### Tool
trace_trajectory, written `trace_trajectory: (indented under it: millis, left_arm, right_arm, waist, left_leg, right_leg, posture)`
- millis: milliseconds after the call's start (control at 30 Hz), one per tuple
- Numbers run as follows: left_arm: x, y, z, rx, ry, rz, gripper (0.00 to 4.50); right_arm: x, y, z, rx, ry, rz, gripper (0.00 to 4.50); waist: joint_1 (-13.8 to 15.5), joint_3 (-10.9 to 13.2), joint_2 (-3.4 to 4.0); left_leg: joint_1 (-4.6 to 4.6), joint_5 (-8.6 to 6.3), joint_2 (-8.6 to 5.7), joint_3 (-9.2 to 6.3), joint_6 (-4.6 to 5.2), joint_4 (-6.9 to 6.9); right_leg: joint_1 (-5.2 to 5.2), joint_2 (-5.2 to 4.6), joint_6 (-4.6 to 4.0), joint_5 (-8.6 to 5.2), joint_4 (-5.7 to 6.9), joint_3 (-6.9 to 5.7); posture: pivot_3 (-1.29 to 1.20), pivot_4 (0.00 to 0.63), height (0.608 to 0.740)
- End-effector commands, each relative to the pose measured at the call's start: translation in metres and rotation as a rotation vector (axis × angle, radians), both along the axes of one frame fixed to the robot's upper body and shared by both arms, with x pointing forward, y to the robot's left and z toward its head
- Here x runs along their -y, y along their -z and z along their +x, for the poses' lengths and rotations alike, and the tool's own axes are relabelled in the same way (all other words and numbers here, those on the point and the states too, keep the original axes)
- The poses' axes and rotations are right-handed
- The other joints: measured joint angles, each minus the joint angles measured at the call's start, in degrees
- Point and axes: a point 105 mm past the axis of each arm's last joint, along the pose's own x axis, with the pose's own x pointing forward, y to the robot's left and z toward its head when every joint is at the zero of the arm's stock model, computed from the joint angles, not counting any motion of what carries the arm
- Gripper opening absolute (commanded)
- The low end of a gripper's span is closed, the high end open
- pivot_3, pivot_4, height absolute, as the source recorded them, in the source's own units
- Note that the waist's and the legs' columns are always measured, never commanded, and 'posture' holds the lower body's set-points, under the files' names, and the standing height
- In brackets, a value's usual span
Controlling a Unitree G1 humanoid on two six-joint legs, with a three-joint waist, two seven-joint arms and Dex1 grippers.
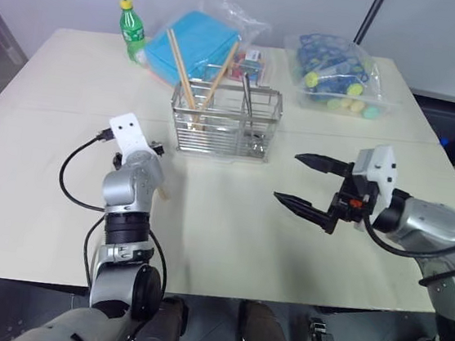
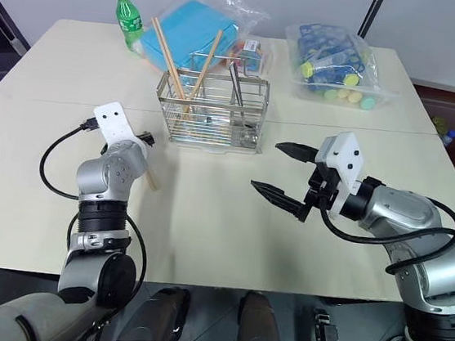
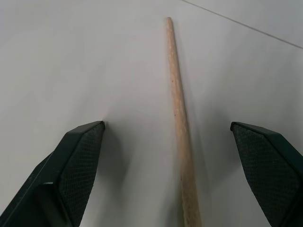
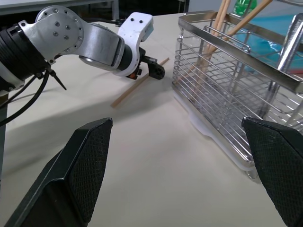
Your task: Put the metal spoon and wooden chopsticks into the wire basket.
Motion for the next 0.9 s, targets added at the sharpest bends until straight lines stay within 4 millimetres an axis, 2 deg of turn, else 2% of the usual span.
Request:
trace_trajectory:
  millis: [33, 400, 500, 733, 900]
  left_arm:
    - [-0.012, 0.010, -0.010, -0.059, -0.047, 0.018, 4.48]
    - [-0.016, 0.016, -0.015, -0.071, -0.049, 0.001, 4.48]
    - [-0.019, 0.017, -0.016, -0.065, -0.057, -0.009, 3.72]
    - [-0.022, 0.019, -0.018, -0.058, -0.071, -0.019, 0.12]
    - [-0.021, 0.017, -0.015, -0.045, -0.057, -0.019, 0.05]
  right_arm:
    - [0.001, -0.008, -0.003, 0.029, -0.005, 0.004, 4.50]
    - [0.000, -0.008, -0.003, 0.025, -0.013, 0.007, 4.50]
    - [0.002, -0.008, -0.005, 0.020, -0.016, 0.001, 4.50]
    - [0.005, -0.008, -0.014, -0.022, -0.049, 0.019, 4.50]
    - [0.006, -0.005, -0.020, -0.059, -0.062, 0.024, 4.50]
  waist:
    - [0.0, 0.0, 0.00]
    - [-0.1, 0.0, 0.00]
    - [-0.1, 0.0, 0.04]
    - [0.2, -0.1, 0.08]
    - [0.2, -0.1, 0.07]
  left_leg:
    - [0.00, 0.00, 0.00, 0.00, 0.00, 0.00]
    - [0.01, 0.00, 0.00, 0.01, 0.00, 0.00]
    - [0.02, 0.00, 0.00, 0.01, 0.00, 0.00]
    - [0.06, 0.00, 0.00, 0.01, 0.00, 0.02]
    - [0.06, 0.00, 0.00, 0.01, 0.00, 0.04]
  right_leg:
    - [0.00, 0.00, 0.00, 0.00, 0.00, 0.00]
    - [0.00, 0.00, 0.00, 0.00, 0.00, 0.00]
    - [0.00, 0.00, 0.00, 0.00, 0.00, 0.00]
    - [0.09, 0.00, 0.00, 0.00, 0.00, 0.00]
    - [0.10, 0.00, 0.00, 0.00, 0.00, 0.00]
  posture:
    - [0.00, 0.150, 0.740]
    - [0.00, 0.150, 0.740]
    - [0.00, 0.150, 0.740]
    - [0.00, 0.150, 0.740]
    - [0.00, 0.150, 0.740]
